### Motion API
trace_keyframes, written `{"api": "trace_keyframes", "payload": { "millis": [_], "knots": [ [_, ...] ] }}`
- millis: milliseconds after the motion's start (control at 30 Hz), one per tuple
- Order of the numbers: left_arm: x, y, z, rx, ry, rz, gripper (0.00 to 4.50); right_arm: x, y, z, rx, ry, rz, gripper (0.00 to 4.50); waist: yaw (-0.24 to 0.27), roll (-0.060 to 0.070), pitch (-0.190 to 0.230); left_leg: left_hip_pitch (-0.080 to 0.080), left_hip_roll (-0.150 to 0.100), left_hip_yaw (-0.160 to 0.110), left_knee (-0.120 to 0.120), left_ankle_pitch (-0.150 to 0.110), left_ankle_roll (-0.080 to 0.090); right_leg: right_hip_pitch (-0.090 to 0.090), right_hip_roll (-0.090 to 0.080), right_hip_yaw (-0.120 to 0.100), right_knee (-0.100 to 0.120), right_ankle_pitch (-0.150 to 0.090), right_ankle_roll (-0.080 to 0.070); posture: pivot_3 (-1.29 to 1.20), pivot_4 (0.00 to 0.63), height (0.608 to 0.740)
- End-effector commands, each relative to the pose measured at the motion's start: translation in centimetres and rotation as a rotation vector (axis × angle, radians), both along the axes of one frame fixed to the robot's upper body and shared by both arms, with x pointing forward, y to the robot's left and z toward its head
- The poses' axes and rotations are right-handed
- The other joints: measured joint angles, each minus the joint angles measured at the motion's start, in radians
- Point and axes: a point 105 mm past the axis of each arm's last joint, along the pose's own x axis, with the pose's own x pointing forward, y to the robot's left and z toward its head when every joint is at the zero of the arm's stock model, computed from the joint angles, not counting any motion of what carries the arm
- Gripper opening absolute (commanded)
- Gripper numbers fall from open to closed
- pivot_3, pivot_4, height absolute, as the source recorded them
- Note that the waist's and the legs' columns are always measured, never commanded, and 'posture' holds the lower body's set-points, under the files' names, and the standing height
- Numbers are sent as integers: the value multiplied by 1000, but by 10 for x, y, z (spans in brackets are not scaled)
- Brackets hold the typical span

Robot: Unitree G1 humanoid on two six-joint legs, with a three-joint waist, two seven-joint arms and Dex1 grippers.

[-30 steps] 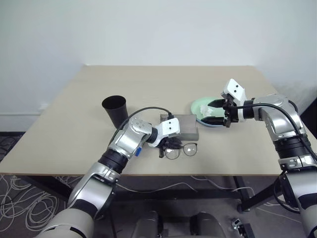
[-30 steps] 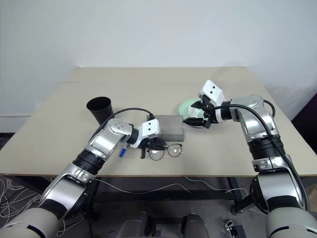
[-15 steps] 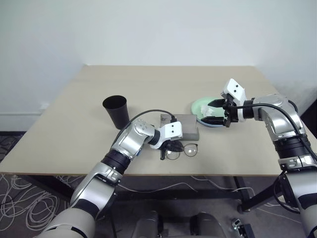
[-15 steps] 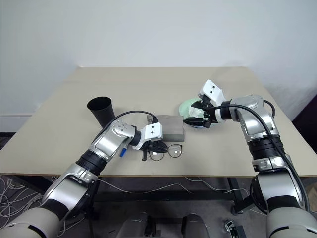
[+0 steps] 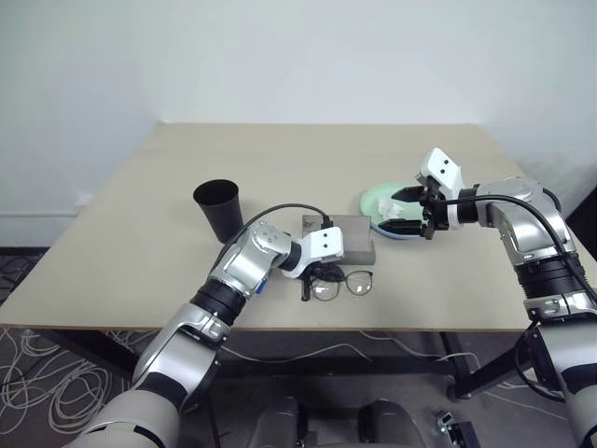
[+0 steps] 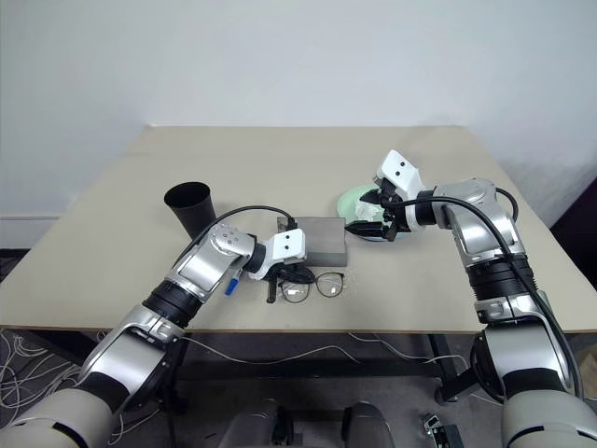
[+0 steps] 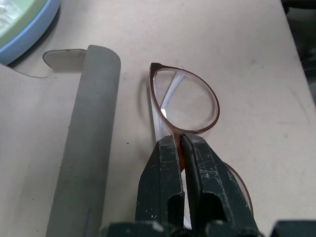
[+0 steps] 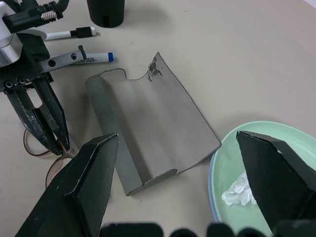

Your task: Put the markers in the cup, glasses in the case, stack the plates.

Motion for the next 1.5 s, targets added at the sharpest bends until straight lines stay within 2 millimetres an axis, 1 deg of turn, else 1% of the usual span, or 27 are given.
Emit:
{"api": "trace_keyframes", "payload": {
  "millis": [33, 100, 233, 467, 567, 633, 700, 833, 933, 1067, 1167, 1233, 1333, 1500],
  "knots": [
    [9, 1, 27, -46, -35, -2, 18, 2, 4, 17, 13, -57, 15, 4139, 0, 0, 0, 0, 0, 0, 0, 0, 0, 0, 0, 0, 0, 0, 0, 0, 0, 700],
    [10, 2, 39, -77, -34, -14, 18, 2, 4, 17, 13, -57, 16, 4139, 0, 0, 0, 0, 0, 0, 0, 0, 0, 0, 0, 0, 0, 0, 0, 0, 0, 700],
    [11, 4, 55, -103, -42, -35, 18, 2, 5, 18, 13, -58, 18, 4139, 0, 0, 0, 0, 0, 0, 0, 0, 0, 0, 0, 0, 0, 0, 0, 0, 0, 700],
    [30, 20, 82, -76, -154, -28, 18, 3, 5, 19, 14, -58, 20, 4139, 0, 0, 0, 0, 0, 0, 0, 0, 0, 0, 0, 0, 0, 0, 0, 0, 0, 700],
    [40, 27, 80, -31, -212, -15, 18, 3, 5, 21, 19, -58, 22, 4139, 0, 0, 0, 0, 0, 0, 0, 0, 0, 0, 0, 0, 0, 0, 0, 0, 0, 700],
    [52, 30, 80, -6, -300, 13, 18, 3, 5, 21, 21, -59, 22, 4139, 0, 0, 0, 0, 0, 0, 0, 0, 0, 0, 0, 0, 0, 0, 0, 0, 0, 700],
    [61, 29, 81, -18, -337, 47, 18, 3, 5, 21, 21, -59, 22, 4139, 0, 0, 0, 0, -1, 0, 0, 0, 0, 0, 0, 0, 0, 0, 0, 0, 0, 700],
    [69, 17, 69, -40, -415, 73, 18, 2, 6, 21, 25, -60, 23, 4139, 1, -1, 0, -1, -1, 0, 0, 0, 1, 0, 0, 0, 0, 1, 1, 0, 0, 700],
    [69, 10, 59, -51, -467, 64, 18, 2, 6, 22, 26, -61, 23, 4139, 0, -1, 1, -2, -1, 0, 1, -1, 2, -1, -1, 0, 0, 1, 2, 0, 0, 700],
    [70, 6, 47, -43, -505, 62, 18, 1, 5, 21, 28, -60, 22, 4139, -1, -1, 1, -2, -2, 1, 1, -1, 1, -1, 0, 0, 0, 1, 2, 0, 0, 700],
    [71, 6, 46, -33, -544, 52, 18, 1, 5, 21, 29, -58, 21, 4139, 0, -1, 1, -2, -2, 1, 1, -1, 1, -2, 0, 0, 0, 1, 2, 0, 0, 700],
    [74, 7, 48, -30, -578, 57, 18, 1, 5, 20, 29, -57, 18, 4139, 0, -1, 1, -2, -1, 1, 1, -1, 1, -1, 0, 0, 0, 1, 2, 0, 0, 700],
    [75, 8, 49, -32, -579, 69, 18, 1, 5, 21, 30, -58, 18, 4139, 0, -1, 1, -2, -1, 1, 1, -1, 1, -1, 0, 0, 0, 1, 2, 0, 0, 700],
    [69, 8, 36, -17, -542, 35, 18, 0, 6, 21, 31, -60, 19, 4139, 0, -1, 1, -3, -1, 0, 1, -1, 1, -1, -1, -1, 0, 1, 2, 0, 0, 700]
  ]
}}
